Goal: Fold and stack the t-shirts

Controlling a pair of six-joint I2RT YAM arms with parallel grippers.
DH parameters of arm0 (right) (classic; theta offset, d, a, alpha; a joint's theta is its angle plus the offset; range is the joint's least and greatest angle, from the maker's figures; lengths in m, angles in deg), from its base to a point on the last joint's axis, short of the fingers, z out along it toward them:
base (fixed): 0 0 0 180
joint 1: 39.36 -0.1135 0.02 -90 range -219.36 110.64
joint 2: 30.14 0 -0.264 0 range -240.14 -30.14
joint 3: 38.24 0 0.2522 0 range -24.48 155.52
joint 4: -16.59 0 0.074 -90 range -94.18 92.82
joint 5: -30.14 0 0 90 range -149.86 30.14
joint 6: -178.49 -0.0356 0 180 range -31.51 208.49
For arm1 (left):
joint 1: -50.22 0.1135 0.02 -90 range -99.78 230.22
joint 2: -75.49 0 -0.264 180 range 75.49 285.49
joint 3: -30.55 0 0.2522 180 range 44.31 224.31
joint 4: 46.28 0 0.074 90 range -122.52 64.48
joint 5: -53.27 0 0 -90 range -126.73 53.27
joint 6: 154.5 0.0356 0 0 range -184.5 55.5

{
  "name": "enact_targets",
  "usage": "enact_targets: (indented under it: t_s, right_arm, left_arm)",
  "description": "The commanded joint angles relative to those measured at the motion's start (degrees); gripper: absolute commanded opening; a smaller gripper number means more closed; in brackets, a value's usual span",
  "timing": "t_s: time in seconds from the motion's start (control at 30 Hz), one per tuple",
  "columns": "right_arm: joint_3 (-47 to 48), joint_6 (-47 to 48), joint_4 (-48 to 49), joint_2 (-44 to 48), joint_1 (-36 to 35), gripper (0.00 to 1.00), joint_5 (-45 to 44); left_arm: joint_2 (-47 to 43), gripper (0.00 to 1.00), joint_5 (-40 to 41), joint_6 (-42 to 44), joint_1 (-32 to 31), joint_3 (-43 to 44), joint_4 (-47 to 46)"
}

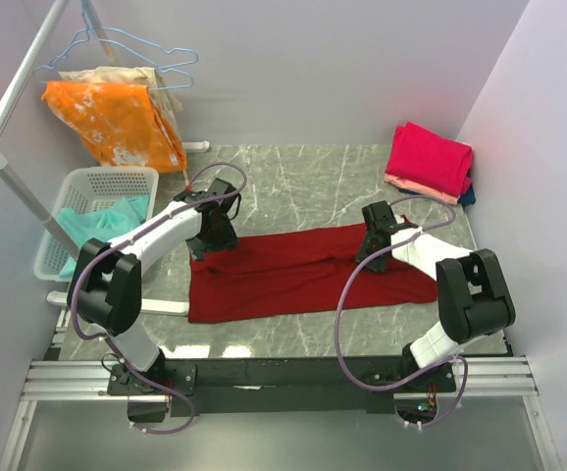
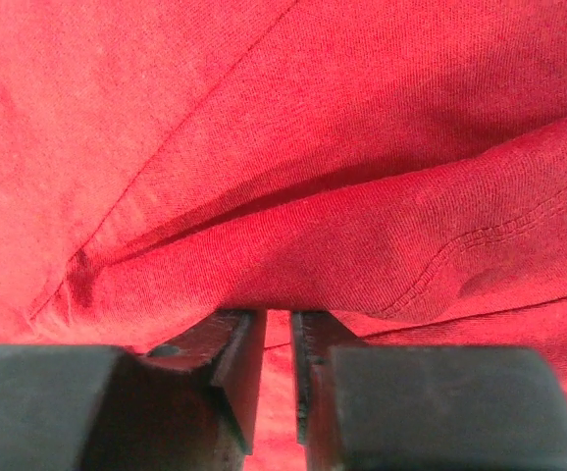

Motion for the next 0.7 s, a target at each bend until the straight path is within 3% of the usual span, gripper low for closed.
enact_targets:
  t_s: [0.0, 0.1, 0.27, 0.43, 0.67]
  right_arm:
    - [1.32, 0.36, 1.55, -1.82, -0.35, 0.18, -1.77]
    - [2.28, 0.01, 0.93, -2.18, -0.35, 0.08, -2.47]
    - [3.69, -0.26, -0.47, -1.13, -0.36, 0.0, -3.53]
    - [3.87, -0.35, -1.88, 1.33, -0.44, 0.0, -3.27]
    - [1.33, -1.93, -5.12, 12.39, -0.53, 0.0, 1.03]
  left_arm:
    - [-0.1, 0.73, 1.0, -0.11, -0.29, 1.75, 0.59]
    - [0.08, 0.73, 1.0, -0.02, -0.29, 2.01, 0.67]
    - [-0.01, 0.73, 1.17, 0.07, -0.29, 2.01, 0.67]
    - [-0.01, 0.73, 1.0, 0.15, -0.29, 2.1, 0.67]
    - [-0.27, 0.73, 0.65, 0.15, -0.29, 1.57, 0.24]
